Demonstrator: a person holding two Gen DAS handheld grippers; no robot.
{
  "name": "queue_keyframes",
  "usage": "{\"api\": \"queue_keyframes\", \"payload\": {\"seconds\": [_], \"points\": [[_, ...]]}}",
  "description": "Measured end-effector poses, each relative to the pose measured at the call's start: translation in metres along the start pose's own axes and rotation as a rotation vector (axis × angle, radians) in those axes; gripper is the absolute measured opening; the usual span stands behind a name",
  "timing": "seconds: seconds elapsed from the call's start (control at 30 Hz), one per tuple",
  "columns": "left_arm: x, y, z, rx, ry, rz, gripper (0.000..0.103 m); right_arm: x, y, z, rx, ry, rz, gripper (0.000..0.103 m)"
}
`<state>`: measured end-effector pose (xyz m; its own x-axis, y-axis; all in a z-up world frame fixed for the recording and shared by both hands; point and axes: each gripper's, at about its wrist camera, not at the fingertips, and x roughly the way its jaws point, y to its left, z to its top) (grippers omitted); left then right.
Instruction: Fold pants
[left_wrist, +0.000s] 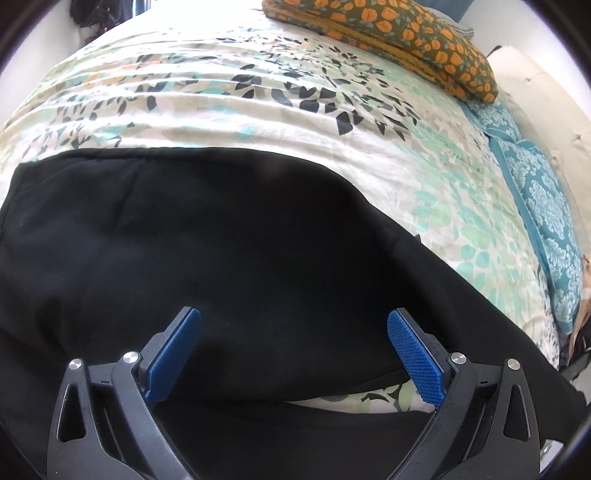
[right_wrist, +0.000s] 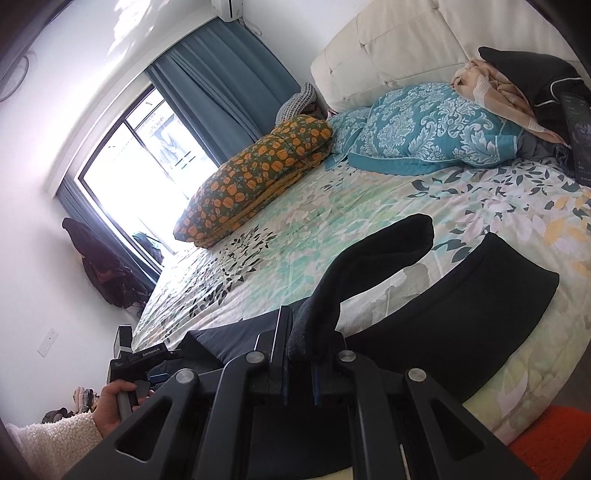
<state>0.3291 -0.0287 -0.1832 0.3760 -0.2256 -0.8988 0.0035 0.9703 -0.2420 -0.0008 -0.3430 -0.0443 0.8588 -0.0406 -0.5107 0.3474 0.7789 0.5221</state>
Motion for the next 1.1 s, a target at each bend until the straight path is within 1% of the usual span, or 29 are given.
{"api": "queue_keyframes", "payload": {"seconds": [0.33,0.4,0.5,0.57,0.8,0.87,0.9,0.93,0.97,1.0,1.03,1.1], "points": [[-0.001,0.016,0.01,-0.06,0.011,0.007,0.101,-0.01,0.002,0.003,-0.005,-0.012,0.024,0.009],[0.0,0.019,0.016,-0.092,0.017,-0.024,0.101,-0.013,0.001,0.003,-0.006,-0.012,0.027,0.009],[0.004,0.023,0.026,-0.164,0.033,-0.096,0.101,-0.017,0.0,0.002,-0.011,-0.009,0.034,0.009],[0.01,0.024,0.034,-0.205,0.039,-0.125,0.101,-0.021,0.001,0.002,-0.014,-0.008,0.037,0.009],[0.033,0.019,0.059,-0.3,0.078,-0.185,0.1,-0.036,0.001,0.005,-0.031,-0.008,0.05,0.009],[0.034,0.018,0.064,-0.312,0.084,-0.175,0.098,-0.043,-0.001,0.006,-0.039,-0.005,0.05,0.009],[0.033,0.018,0.066,-0.311,0.072,-0.171,0.095,-0.046,-0.002,0.007,-0.041,-0.002,0.052,0.009],[0.032,0.018,0.067,-0.301,0.066,-0.172,0.068,-0.047,-0.004,0.008,-0.04,0.002,0.057,0.009],[0.034,0.018,0.068,-0.29,0.088,-0.166,0.012,-0.049,-0.006,0.01,-0.041,0.005,0.06,0.009],[0.039,0.019,0.067,-0.287,0.123,-0.143,0.003,-0.05,-0.008,0.011,-0.045,0.01,0.066,0.009],[0.041,0.023,0.065,-0.296,0.134,-0.146,0.005,-0.048,-0.01,0.012,-0.051,0.019,0.069,0.009],[0.036,0.027,0.064,-0.305,0.12,-0.166,0.003,-0.036,-0.016,0.018,-0.059,0.038,0.06,0.009]]}}
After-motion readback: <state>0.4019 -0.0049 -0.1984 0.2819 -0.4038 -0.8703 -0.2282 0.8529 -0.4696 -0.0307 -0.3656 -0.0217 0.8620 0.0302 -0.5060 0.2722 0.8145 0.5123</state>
